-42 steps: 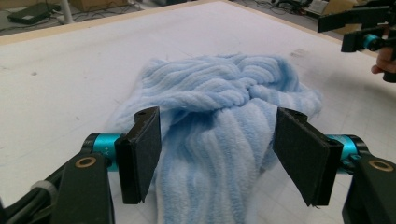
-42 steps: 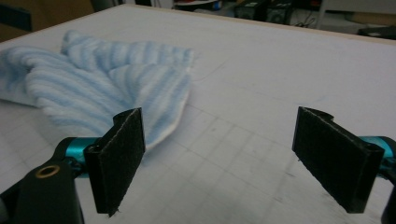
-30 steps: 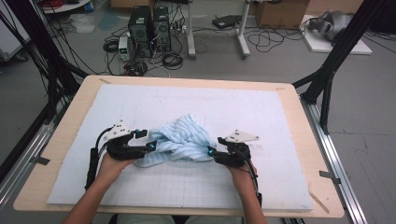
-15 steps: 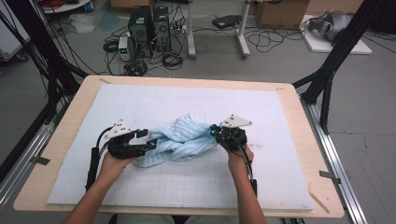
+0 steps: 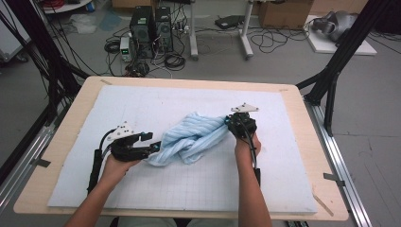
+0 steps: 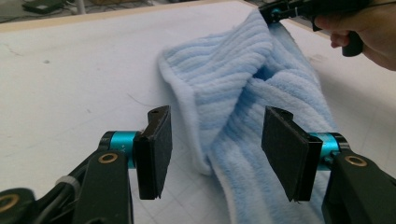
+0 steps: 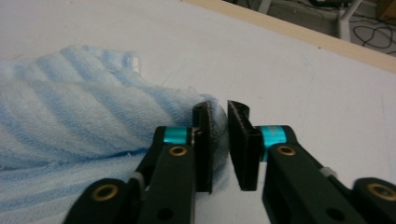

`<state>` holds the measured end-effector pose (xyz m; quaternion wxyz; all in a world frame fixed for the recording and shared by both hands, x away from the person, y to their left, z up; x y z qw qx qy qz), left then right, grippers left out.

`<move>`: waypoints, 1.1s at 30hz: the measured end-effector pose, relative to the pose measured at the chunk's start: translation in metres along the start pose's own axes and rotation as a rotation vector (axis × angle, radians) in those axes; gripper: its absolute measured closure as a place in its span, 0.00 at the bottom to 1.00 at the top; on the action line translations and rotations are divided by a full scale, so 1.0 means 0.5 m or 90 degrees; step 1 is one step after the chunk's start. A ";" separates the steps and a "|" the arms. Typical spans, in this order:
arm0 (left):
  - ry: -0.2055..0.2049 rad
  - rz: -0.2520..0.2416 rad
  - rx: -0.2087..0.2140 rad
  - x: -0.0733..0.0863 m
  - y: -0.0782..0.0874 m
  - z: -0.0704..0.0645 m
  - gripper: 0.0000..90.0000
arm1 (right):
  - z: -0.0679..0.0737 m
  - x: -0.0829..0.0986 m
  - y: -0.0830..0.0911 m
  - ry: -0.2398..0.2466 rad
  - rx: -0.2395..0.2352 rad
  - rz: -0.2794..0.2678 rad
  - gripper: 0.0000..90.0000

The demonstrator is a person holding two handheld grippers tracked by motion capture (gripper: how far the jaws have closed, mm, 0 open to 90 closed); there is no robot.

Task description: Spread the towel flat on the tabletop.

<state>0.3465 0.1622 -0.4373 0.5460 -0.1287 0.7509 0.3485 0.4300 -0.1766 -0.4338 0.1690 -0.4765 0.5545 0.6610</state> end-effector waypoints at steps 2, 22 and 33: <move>-0.007 0.007 0.010 0.003 -0.004 -0.006 0.48 | 0.008 0.001 0.010 0.000 -0.017 -0.019 0.77; -0.035 0.005 0.073 -0.002 -0.001 -0.042 0.55 | 0.161 0.068 0.146 0.174 -0.233 -0.145 0.65; -0.080 0.086 0.082 0.021 -0.030 -0.059 0.87 | 0.186 0.089 0.145 0.177 -0.281 -0.122 0.64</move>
Point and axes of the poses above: each handheld gripper's, and its own axes: y roughly backward along the jaws, x roughly out of its underside, z roughly to its left, the point moved 4 cm from there along -y, roughly forward along the jaws, and after that the axes turned 1 degree about -x, right-handed, at the moved point
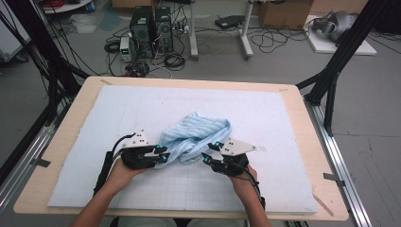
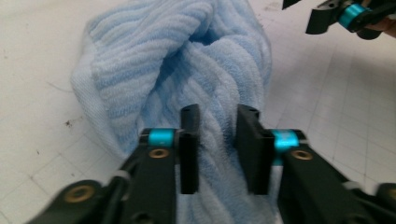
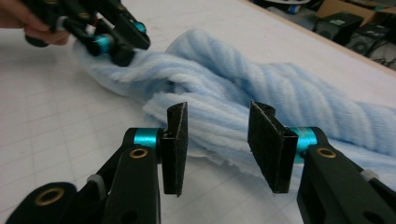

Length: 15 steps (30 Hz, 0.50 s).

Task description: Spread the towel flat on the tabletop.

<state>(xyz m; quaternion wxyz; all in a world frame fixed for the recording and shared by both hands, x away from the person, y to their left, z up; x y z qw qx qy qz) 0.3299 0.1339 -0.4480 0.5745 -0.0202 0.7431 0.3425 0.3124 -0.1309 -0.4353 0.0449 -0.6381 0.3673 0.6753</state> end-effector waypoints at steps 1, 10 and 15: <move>-0.003 0.012 -0.015 0.003 -0.003 0.003 0.93 | 0.004 0.002 -0.004 -0.002 -0.007 0.007 0.64; 0.043 -0.028 -0.020 -0.004 0.003 0.020 0.95 | 0.041 0.008 -0.051 0.030 -0.073 0.050 0.70; 0.051 -0.037 -0.027 -0.006 0.004 0.024 0.95 | 0.055 0.019 -0.090 0.051 -0.095 0.102 0.69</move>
Point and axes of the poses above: each handheld gripper's, and its own axes: y roughly backward along the jaws, x roughly out of its underside, z roughly to its left, the point moved 4 cm from there along -y, roughly forward along the jaws, and after that the axes turned 1 degree about -x, right-handed, at the moved point
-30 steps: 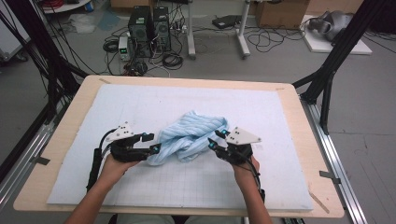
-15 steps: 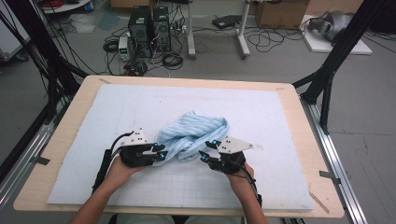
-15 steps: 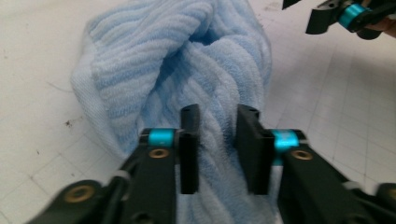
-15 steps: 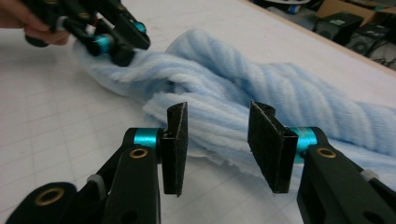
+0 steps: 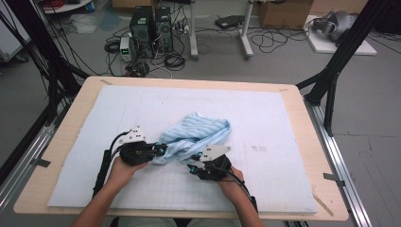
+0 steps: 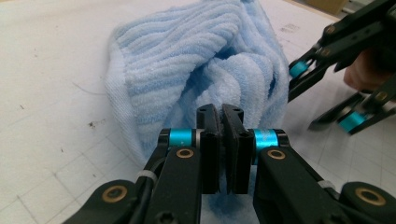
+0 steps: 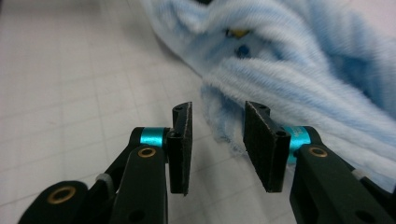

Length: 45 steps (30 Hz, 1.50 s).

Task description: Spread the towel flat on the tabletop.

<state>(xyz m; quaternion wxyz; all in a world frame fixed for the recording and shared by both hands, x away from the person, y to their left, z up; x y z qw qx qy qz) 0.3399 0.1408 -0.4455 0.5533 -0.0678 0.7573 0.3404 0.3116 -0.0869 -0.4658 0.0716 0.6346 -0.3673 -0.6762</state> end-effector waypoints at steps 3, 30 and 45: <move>0.002 0.002 0.001 0.001 0.000 0.002 0.95 | -0.007 0.004 -0.023 0.002 0.017 0.033 0.73; -0.010 0.041 0.001 0.021 -0.022 -0.009 0.77 | -0.088 0.110 0.144 -0.181 0.138 0.039 0.98; 0.023 -0.007 -0.050 0.008 0.012 0.024 0.56 | -0.047 0.042 0.108 -0.152 0.063 -0.041 0.59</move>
Point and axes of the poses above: each handheld gripper's, and its own axes: y roughly backward along the jaws, x roughly out of its underside, z roughly to its left, the point moved 4 cm from there along -y, roughly forward along the jaws, and after that the axes turned 1 degree about -x, right-handed, at the moved point
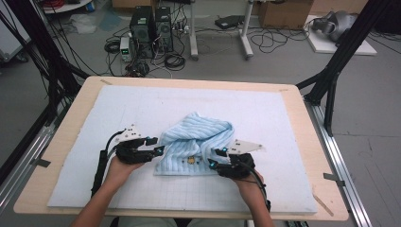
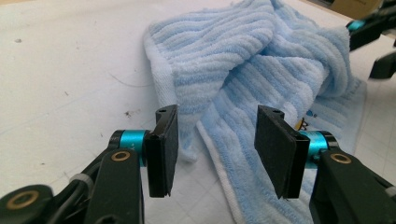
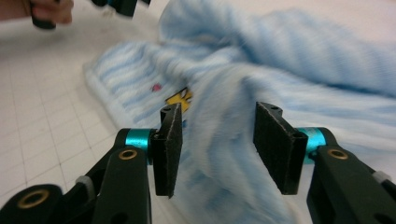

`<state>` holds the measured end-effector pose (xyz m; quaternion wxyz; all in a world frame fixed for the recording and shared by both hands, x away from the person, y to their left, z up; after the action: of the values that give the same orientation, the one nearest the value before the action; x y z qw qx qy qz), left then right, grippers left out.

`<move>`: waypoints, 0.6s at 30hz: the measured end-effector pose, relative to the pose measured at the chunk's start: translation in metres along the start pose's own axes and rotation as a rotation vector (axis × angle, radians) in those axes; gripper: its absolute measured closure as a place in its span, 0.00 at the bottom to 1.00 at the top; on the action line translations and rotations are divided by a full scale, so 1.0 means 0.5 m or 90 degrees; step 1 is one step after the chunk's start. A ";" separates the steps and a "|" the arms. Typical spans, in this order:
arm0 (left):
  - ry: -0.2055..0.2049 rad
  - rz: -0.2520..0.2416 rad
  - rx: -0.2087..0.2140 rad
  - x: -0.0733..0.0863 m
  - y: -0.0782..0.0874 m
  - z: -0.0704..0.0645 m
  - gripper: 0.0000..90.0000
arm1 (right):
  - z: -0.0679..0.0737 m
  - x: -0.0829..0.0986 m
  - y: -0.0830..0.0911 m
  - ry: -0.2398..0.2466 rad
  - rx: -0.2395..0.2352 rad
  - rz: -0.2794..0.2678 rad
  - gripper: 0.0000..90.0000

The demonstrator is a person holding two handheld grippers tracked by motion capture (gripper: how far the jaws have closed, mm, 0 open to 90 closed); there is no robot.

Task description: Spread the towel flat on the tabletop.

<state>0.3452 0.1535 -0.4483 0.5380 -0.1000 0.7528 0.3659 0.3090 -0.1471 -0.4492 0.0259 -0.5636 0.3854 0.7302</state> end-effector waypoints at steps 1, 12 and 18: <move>0.000 0.000 0.000 0.000 0.000 0.000 0.56 | 0.001 0.005 -0.014 0.005 0.009 0.017 0.62; -0.002 0.002 0.000 0.002 -0.001 0.001 0.57 | -0.049 0.044 0.026 -0.024 0.159 0.090 0.94; 0.000 -0.003 0.006 0.002 -0.006 -0.006 0.58 | -0.052 0.061 0.064 -0.032 0.209 0.131 0.88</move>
<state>0.3443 0.1497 -0.4499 0.5394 -0.0987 0.7543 0.3610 0.3036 -0.1972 -0.4595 0.0520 -0.4912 0.5539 0.6702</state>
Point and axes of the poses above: each handheld gripper's, and its own axes: y roughly backward along the jaws, x roughly out of its underside, z roughly to its left, the point moved 4 cm from there along -y, roughly forward along the jaws, and after that the axes turned 1 degree about -x, right-handed, at the moved point
